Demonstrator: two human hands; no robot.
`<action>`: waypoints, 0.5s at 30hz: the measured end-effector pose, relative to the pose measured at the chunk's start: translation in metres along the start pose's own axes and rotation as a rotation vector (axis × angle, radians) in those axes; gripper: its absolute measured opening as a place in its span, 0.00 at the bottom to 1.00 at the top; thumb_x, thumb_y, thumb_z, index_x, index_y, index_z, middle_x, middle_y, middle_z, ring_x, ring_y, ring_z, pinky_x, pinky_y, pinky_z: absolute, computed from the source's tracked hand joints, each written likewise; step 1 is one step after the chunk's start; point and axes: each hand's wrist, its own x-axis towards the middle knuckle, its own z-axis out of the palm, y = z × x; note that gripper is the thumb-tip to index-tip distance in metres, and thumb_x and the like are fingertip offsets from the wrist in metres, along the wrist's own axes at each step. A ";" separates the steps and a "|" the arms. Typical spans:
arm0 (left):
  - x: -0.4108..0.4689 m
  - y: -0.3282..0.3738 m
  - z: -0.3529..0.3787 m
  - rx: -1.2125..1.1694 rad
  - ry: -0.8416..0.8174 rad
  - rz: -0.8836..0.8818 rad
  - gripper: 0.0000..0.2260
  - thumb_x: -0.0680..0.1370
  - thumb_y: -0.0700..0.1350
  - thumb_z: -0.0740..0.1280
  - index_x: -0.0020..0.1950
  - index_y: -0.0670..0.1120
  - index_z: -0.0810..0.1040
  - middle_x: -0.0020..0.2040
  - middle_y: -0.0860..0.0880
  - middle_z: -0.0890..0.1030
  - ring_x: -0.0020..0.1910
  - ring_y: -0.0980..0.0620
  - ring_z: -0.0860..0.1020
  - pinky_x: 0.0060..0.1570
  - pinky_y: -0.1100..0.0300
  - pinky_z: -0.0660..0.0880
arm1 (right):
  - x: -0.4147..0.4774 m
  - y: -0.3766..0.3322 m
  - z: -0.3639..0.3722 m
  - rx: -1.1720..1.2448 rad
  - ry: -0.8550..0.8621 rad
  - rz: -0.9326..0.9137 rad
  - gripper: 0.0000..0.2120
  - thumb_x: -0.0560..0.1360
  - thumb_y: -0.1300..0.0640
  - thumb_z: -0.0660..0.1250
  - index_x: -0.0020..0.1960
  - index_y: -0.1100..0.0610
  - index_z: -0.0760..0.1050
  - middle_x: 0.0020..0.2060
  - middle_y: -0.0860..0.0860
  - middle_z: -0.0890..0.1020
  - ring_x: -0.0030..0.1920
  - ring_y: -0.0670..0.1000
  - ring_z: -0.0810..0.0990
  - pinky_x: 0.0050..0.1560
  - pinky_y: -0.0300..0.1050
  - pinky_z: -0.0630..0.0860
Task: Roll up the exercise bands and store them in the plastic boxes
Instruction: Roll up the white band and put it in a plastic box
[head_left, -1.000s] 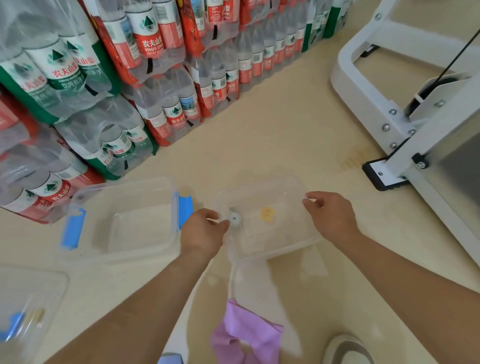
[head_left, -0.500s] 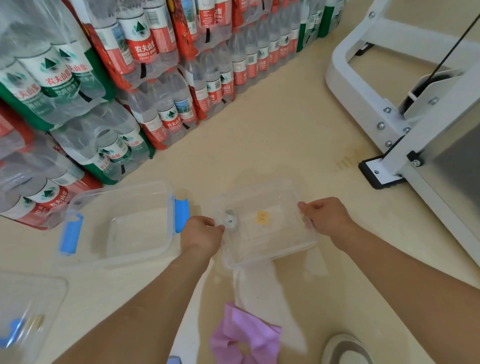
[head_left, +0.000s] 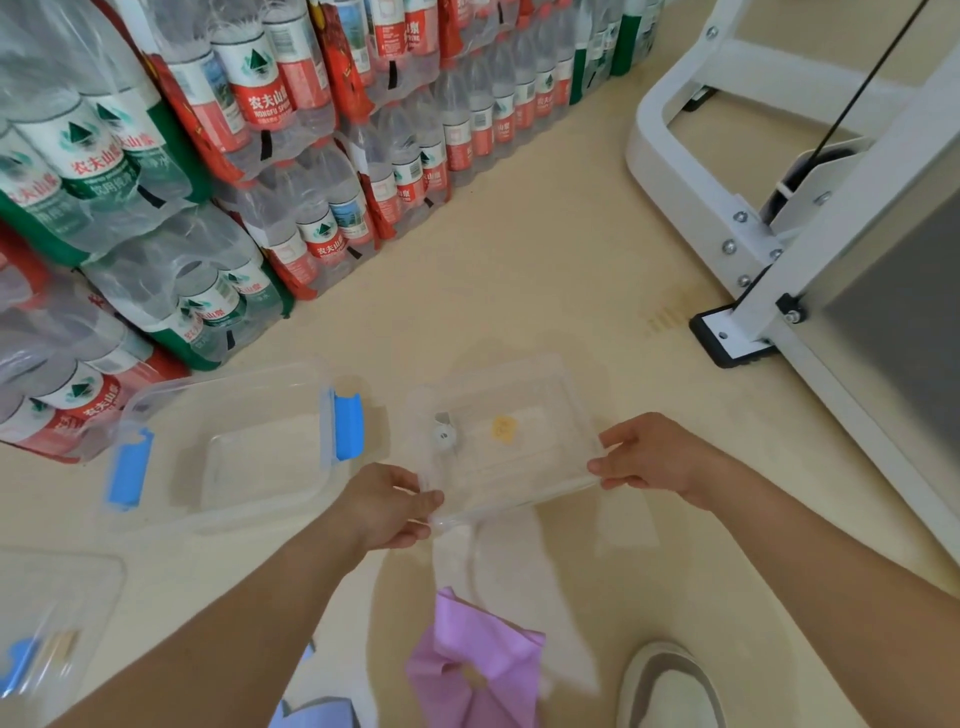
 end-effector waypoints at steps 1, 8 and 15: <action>0.001 -0.001 0.003 -0.013 0.025 0.019 0.13 0.72 0.41 0.73 0.53 0.40 0.75 0.39 0.40 0.82 0.30 0.50 0.81 0.31 0.63 0.80 | -0.001 0.001 0.002 0.030 0.025 -0.012 0.11 0.69 0.62 0.75 0.47 0.55 0.76 0.40 0.57 0.84 0.41 0.52 0.84 0.39 0.36 0.75; 0.004 0.003 0.008 0.179 0.096 0.066 0.13 0.73 0.42 0.72 0.52 0.36 0.75 0.34 0.41 0.81 0.29 0.49 0.79 0.36 0.57 0.79 | 0.003 -0.004 0.001 -0.006 -0.003 0.016 0.26 0.69 0.64 0.75 0.63 0.52 0.70 0.39 0.54 0.81 0.39 0.51 0.82 0.41 0.40 0.75; 0.032 0.041 -0.006 -0.138 0.248 0.257 0.15 0.79 0.47 0.63 0.66 0.48 0.72 0.43 0.47 0.77 0.40 0.47 0.75 0.37 0.57 0.75 | 0.030 -0.034 0.014 -0.136 0.120 -0.249 0.26 0.77 0.55 0.66 0.73 0.45 0.64 0.66 0.49 0.70 0.64 0.53 0.73 0.60 0.42 0.69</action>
